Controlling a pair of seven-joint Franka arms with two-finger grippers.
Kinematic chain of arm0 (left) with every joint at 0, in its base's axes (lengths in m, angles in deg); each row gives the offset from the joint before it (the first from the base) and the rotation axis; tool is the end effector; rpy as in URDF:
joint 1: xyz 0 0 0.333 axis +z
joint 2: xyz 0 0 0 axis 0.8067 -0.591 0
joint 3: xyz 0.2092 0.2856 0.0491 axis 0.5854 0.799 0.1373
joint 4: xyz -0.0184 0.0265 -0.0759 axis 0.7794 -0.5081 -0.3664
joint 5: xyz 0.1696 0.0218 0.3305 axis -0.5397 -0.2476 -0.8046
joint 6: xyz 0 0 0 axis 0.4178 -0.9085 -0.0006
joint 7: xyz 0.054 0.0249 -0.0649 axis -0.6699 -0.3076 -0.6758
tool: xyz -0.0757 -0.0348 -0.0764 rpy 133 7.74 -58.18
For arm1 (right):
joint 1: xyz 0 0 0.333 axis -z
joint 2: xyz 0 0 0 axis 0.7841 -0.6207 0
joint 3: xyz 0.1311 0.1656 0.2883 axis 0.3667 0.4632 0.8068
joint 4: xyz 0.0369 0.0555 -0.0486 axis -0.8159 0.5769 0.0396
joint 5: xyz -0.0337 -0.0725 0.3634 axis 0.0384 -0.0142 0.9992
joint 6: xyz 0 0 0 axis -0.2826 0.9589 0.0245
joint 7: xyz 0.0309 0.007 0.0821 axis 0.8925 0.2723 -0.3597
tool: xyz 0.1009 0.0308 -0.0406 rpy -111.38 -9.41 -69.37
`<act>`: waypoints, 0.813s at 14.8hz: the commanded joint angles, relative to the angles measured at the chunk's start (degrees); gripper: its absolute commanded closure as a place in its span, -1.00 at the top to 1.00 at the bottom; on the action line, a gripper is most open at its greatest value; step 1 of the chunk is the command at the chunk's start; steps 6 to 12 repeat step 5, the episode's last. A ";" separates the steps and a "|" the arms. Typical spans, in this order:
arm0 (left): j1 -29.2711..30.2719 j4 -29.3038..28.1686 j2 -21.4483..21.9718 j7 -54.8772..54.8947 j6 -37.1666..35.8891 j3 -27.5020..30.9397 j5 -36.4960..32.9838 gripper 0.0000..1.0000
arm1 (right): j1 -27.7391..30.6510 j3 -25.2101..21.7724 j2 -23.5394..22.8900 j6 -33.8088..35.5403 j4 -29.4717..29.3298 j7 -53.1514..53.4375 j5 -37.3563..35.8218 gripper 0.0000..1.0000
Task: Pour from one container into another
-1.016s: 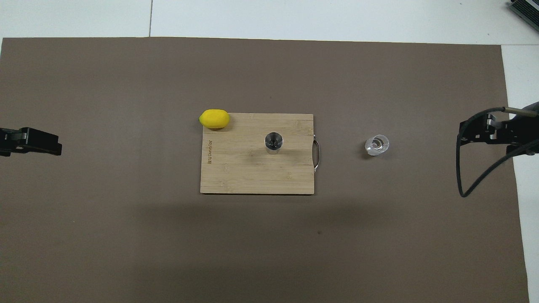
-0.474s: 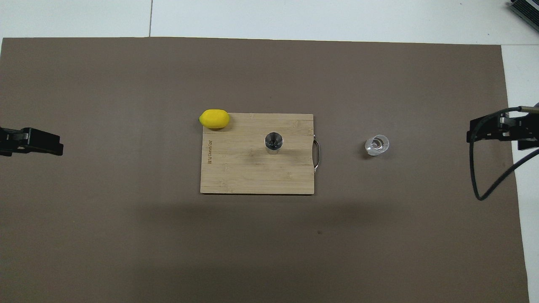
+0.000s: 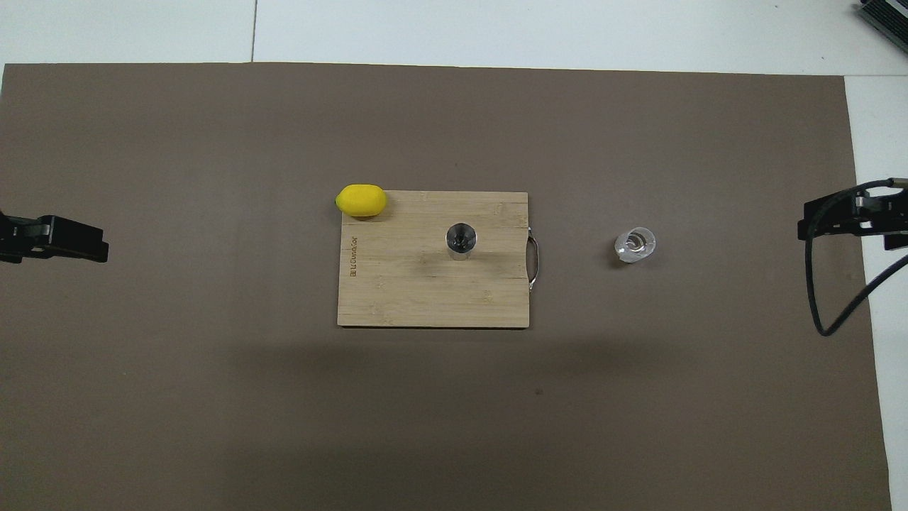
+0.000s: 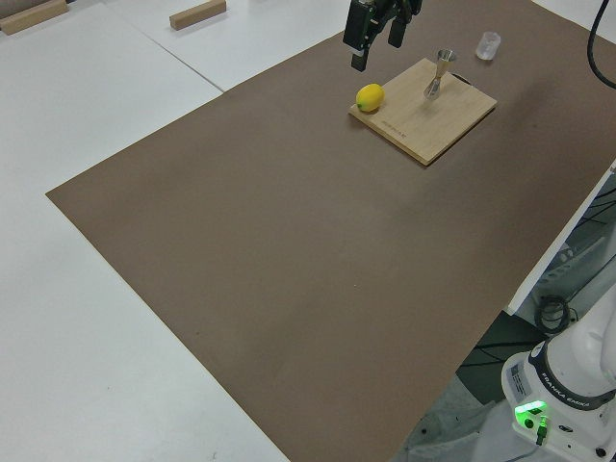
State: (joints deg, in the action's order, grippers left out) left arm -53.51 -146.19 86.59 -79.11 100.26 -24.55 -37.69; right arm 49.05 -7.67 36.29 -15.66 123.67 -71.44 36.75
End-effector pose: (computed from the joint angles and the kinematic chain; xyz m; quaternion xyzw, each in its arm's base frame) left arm 0.5028 -0.0245 0.6612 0.9996 -0.0260 -0.0100 0.0009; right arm 0.5265 -0.0145 0.6700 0.9972 -0.0722 -0.0132 0.0141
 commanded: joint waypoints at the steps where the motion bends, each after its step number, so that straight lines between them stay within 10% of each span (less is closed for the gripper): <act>1: -0.61 0.16 0.71 -0.24 0.19 0.29 -1.14 1.00 | 0.48 0.14 -0.96 0.68 -1.81 -0.81 -0.55 1.00; 12: -0.17 0.42 0.71 -0.06 0.54 0.47 -1.14 1.00 | 0.13 0.23 -0.78 1.29 -1.72 -0.89 -0.82 1.00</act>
